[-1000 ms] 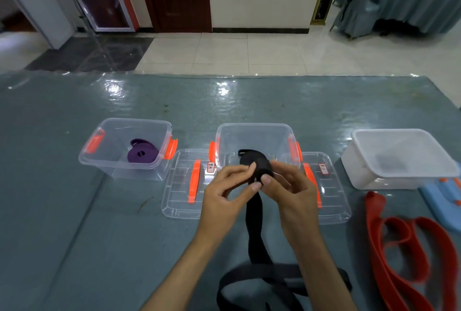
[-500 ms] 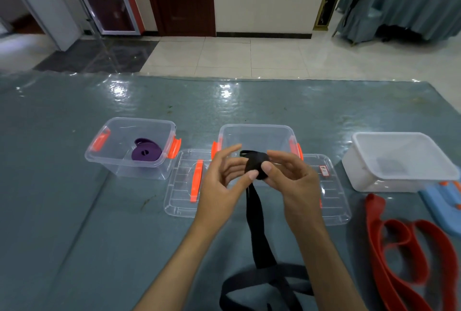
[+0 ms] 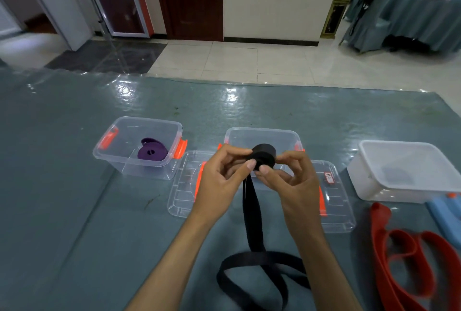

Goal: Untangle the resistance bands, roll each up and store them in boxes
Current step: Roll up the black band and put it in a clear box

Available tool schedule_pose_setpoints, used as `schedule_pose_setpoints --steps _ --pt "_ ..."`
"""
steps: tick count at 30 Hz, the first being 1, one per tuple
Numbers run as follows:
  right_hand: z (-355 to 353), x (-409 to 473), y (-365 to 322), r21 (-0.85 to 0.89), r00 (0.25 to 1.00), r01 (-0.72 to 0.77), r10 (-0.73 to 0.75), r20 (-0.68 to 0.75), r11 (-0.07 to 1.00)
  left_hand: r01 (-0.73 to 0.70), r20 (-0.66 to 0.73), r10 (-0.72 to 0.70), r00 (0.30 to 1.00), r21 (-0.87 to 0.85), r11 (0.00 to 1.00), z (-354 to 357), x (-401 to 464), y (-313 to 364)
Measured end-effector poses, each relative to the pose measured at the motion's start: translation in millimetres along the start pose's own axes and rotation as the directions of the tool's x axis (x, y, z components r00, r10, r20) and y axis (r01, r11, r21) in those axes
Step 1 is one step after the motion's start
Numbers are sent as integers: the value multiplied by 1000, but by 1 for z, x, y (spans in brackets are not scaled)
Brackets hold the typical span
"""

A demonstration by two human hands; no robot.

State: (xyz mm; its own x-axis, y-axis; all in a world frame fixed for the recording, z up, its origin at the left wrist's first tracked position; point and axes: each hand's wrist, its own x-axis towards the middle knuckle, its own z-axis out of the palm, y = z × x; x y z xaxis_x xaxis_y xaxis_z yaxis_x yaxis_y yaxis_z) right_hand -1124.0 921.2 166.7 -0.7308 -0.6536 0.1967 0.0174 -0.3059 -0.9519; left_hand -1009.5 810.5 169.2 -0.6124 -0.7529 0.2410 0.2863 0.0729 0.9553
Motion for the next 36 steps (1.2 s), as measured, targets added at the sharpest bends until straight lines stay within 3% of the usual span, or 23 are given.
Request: schedule_pose_setpoints --steps 3,9,12,16,21,25,28,33,36 --pt "-3 4 -2 -97 997 17 -9 78 995 -7 -8 7 1000 32 999 -4 1 -4" --pt "-10 12 -9 -147 998 18 -9 63 989 -17 -44 19 999 29 999 -2 -2 -5" --pt "-7 10 -4 -41 1000 -5 6 16 999 -31 -120 27 992 -34 999 7 -6 -9" --pt "6 3 2 143 989 -86 102 -110 986 -20 -120 25 992 44 999 10 -8 -12" --pt "1 4 -2 37 995 -104 104 2 994 -48 -77 54 996 82 995 7 -1 4" --pt "5 4 -7 107 996 -68 73 -43 992 -76 -175 75 982 0 997 14 1 8" --pt "7 5 -9 153 994 -40 56 -99 987 -65 -132 73 989 63 996 15 0 7" --pt "1 10 -17 58 997 -68 70 -27 996 -62 -35 65 997 65 996 8 1 10" --pt "-1 14 -27 72 997 -80 80 7 994 -46 -111 41 993 -43 998 12 0 12"
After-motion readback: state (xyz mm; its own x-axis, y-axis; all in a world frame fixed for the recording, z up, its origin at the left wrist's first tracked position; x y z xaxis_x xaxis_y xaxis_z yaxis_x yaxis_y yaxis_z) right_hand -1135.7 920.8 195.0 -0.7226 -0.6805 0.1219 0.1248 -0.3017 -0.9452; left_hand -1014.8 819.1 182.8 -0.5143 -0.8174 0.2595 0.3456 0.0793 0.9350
